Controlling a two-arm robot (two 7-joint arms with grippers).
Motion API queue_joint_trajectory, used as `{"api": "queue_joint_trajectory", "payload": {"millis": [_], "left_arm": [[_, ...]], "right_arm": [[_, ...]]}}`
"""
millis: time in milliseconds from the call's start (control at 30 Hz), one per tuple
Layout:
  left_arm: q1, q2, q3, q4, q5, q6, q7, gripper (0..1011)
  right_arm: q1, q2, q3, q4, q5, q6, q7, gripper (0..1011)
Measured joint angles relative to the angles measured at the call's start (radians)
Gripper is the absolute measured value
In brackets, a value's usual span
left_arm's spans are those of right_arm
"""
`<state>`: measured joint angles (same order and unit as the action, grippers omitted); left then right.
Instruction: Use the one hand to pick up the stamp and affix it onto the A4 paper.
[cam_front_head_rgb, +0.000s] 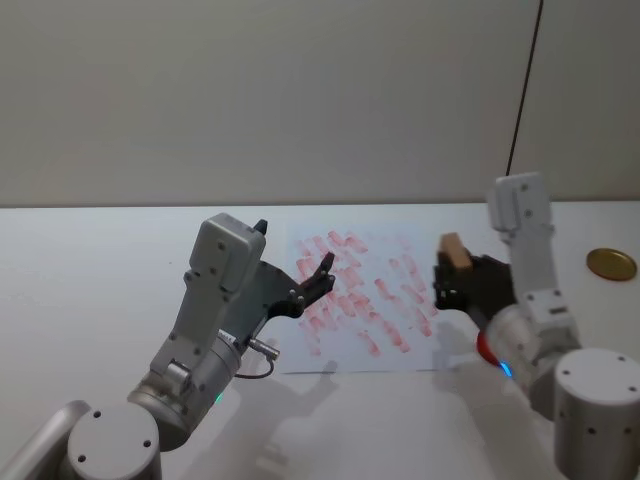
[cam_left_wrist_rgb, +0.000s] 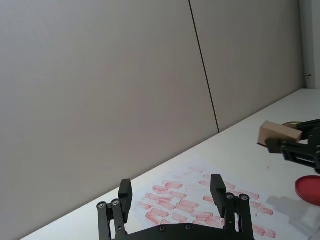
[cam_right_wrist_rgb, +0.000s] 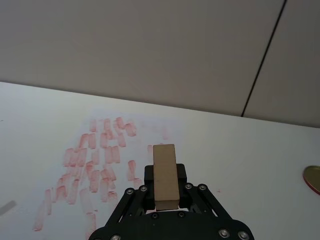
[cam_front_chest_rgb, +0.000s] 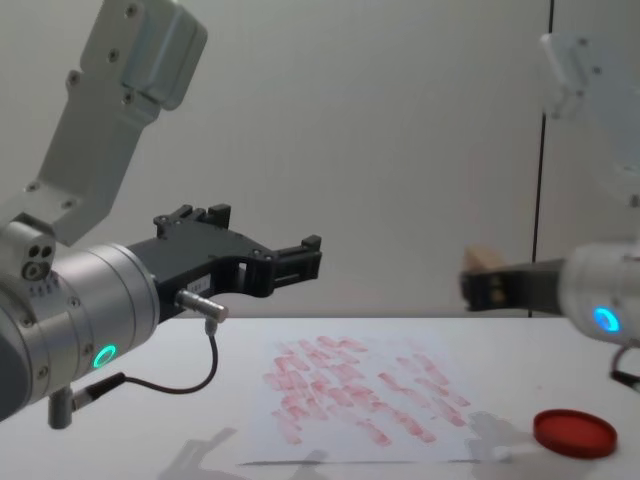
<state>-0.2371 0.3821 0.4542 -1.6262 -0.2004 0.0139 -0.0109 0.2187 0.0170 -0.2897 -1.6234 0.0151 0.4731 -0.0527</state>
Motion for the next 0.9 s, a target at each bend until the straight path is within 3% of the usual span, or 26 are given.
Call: {"api": "queue_joint_trajectory", "payload": {"millis": [467,900], "left_arm": [[0.0,0.0,0.0,0.0,0.0,0.0,0.0,993],[0.0,0.0,0.0,0.0,0.0,0.0,0.0,993]], "right_arm": [[-0.079,0.048,0.056,-0.047,0.083,0.036,-0.067,219],[-0.083,0.059,0.087,0.015,0.134,0.021,-0.057,219]]}}
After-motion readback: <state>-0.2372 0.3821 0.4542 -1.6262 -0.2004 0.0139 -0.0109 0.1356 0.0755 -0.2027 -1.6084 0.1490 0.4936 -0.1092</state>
